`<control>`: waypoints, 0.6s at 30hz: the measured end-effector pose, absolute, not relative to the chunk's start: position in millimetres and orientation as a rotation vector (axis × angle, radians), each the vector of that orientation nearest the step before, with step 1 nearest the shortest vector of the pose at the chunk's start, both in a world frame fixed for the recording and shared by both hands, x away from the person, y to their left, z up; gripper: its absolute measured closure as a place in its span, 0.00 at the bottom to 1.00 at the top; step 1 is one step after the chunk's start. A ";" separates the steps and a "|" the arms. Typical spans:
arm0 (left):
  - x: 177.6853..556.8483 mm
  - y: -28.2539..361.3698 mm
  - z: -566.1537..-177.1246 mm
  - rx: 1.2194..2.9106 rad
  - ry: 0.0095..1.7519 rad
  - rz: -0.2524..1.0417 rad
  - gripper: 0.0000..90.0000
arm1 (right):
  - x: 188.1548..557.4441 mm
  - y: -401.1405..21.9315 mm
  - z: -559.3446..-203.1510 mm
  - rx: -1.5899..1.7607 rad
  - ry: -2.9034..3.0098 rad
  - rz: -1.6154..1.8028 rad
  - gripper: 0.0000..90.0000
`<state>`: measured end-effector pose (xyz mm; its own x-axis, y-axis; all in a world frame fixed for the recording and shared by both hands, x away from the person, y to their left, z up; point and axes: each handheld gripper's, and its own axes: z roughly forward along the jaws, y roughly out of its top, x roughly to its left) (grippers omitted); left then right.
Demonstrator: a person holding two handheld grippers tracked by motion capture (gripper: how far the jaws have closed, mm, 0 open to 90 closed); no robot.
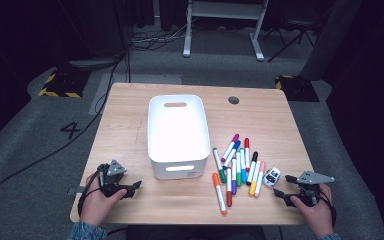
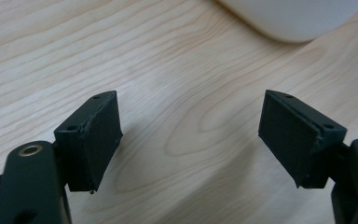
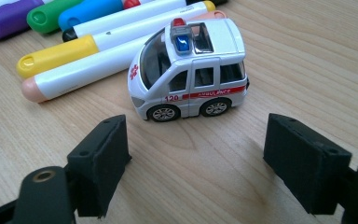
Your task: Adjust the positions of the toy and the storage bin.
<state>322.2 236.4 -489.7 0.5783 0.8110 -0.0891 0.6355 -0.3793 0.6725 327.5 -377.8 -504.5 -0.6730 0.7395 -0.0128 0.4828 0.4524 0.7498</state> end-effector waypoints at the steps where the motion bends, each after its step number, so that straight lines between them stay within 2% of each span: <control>1: 321.8 235.5 -485.8 2.124 1.145 0.326 0.25 | 327.5 -377.6 -504.5 1.042 2.367 1.063 0.24; 9: 319.5 233.4 -462.3 2.104 1.131 0.277 0.26 | 327.1 -377.4 -504.5 1.047 2.365 1.062 0.25; 18: 321.8 229.8 -420.8 2.051 1.050 0.321 0.27 | 327.0 -377.4 -504.5 1.048 2.364 1.060 0.25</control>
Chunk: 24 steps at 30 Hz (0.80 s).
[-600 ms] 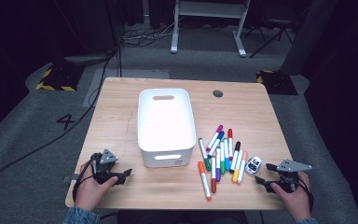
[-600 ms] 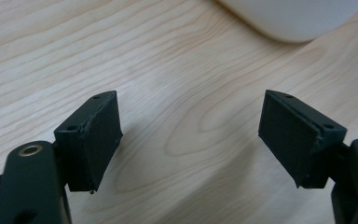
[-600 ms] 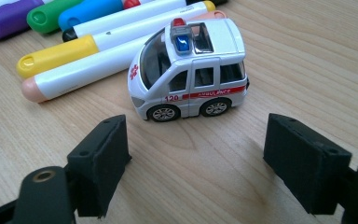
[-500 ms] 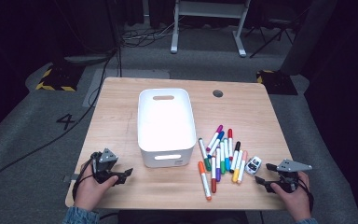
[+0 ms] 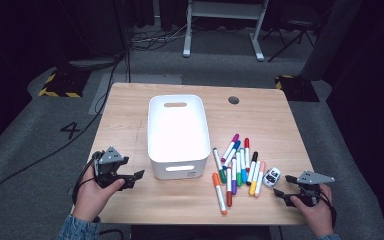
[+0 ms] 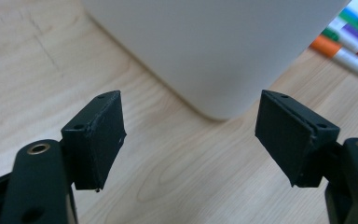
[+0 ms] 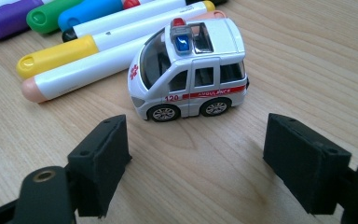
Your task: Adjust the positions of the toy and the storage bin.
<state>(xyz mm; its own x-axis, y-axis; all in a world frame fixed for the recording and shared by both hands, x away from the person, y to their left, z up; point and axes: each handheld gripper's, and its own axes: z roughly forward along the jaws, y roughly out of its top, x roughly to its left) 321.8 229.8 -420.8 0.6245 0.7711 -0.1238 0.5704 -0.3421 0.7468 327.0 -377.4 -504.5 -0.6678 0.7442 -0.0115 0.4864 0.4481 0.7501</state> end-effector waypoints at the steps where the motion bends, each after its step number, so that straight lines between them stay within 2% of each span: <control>1: 322.2 229.2 -417.0 2.042 1.041 0.324 0.27 | 327.0 -377.4 -504.5 1.048 2.364 1.060 0.25; 6: 325.3 219.1 -398.2 2.061 0.997 0.408 0.27 | 326.9 -377.4 -504.5 1.048 2.363 1.061 0.25; 8: 325.6 212.2 -396.6 2.091 0.978 0.400 0.27 | 326.9 -377.3 -504.5 1.049 2.362 1.062 0.25; 14: 332.7 205.5 -381.6 2.024 0.968 0.384 0.27 | 326.9 -377.3 -504.5 1.049 2.362 1.062 0.25; 16: 337.9 203.7 -378.9 1.986 0.975 0.357 0.22 | 326.9 -377.3 -504.5 1.049 2.362 1.062 0.25; 18: 341.7 202.3 -376.6 1.952 0.970 0.360 0.31 | 326.9 -377.3 -504.5 1.049 2.363 1.062 0.25; 24: 359.0 191.6 -384.9 1.975 0.946 0.404 0.30 | 326.9 -377.3 -504.5 1.049 2.362 1.062 0.25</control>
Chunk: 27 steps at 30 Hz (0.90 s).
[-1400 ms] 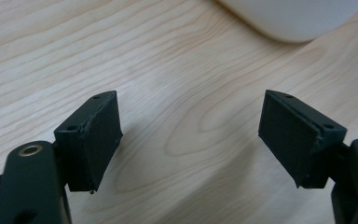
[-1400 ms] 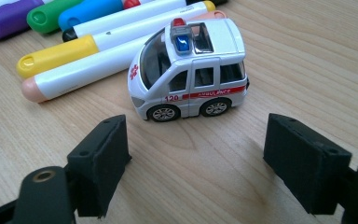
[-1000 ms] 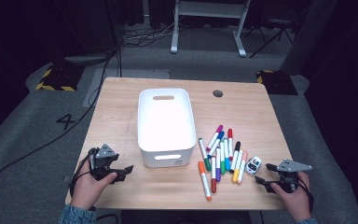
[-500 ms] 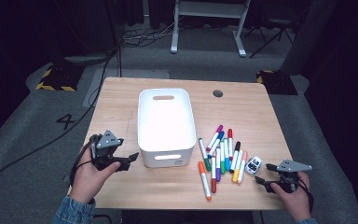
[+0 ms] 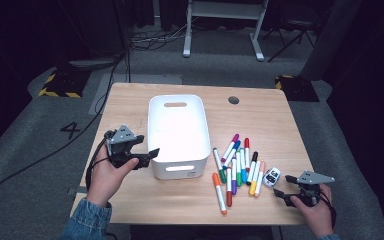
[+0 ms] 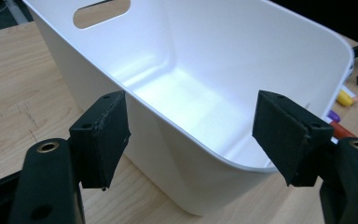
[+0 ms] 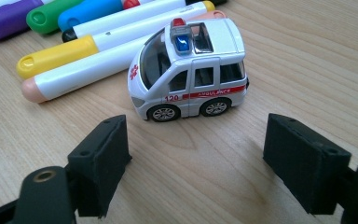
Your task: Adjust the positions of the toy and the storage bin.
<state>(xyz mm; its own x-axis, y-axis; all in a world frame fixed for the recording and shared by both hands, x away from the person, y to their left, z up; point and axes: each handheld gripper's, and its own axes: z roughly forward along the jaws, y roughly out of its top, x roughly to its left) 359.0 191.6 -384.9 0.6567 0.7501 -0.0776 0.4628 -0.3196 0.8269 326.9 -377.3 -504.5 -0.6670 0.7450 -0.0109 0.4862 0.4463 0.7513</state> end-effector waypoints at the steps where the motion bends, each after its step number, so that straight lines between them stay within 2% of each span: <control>1: 361.9 190.4 -388.5 1.989 0.946 0.418 0.31 | 326.9 -377.3 -504.5 1.049 2.362 1.062 0.25; 4: 368.8 188.8 -396.6 1.975 0.922 0.383 0.31 | 326.8 -377.3 -504.5 1.049 2.362 1.062 0.25; 6: 373.2 188.7 -400.8 1.981 0.925 0.356 0.26 | 326.8 -377.3 -504.5 1.050 2.363 1.061 0.25; 8: 375.7 189.2 -403.7 1.959 0.927 0.313 0.25 | 326.9 -377.3 -504.5 1.049 2.362 1.062 0.25; 13: 370.6 189.4 -404.1 1.941 0.942 0.298 0.31 | 326.7 -377.3 -504.5 1.050 2.362 1.062 0.25; 17: 359.9 188.4 -402.9 1.941 0.938 0.300 0.38 | 326.6 -377.2 -504.5 1.050 2.362 1.060 0.25; 27: 317.3 174.7 -401.8 1.973 0.932 0.283 0.33 | 326.3 -376.9 -504.4 1.052 2.362 1.059 0.25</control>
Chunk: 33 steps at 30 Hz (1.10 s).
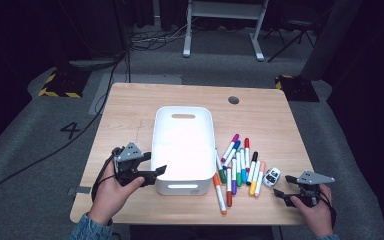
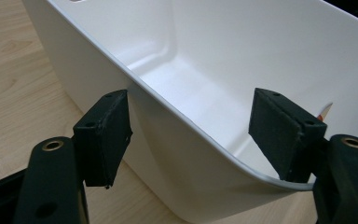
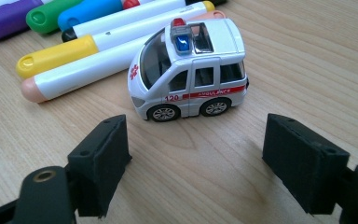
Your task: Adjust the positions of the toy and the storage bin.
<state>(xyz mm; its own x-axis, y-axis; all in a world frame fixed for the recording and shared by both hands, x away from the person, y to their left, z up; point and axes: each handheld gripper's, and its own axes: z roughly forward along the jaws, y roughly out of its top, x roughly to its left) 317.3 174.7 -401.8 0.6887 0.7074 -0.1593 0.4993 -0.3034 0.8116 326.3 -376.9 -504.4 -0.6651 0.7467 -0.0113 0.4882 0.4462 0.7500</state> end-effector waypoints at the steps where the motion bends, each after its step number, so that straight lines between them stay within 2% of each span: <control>1: 313.7 173.5 -401.6 1.976 0.927 0.289 0.33 | 326.2 -376.9 -504.4 1.053 2.361 1.060 0.25; 9: 299.8 162.0 -402.2 1.970 0.936 0.287 0.32 | 326.2 -376.8 -504.4 1.053 2.360 1.059 0.25; 33: 301.2 138.6 -403.9 1.989 0.903 0.210 0.25 | 326.2 -376.8 -504.3 1.054 2.362 1.060 0.25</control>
<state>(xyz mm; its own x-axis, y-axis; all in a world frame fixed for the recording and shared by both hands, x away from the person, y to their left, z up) 301.2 138.6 -403.9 0.7173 0.6686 -0.1963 0.5129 -0.3160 0.7982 326.2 -376.8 -504.3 -0.6646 0.7472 -0.0093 0.4896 0.4448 0.7499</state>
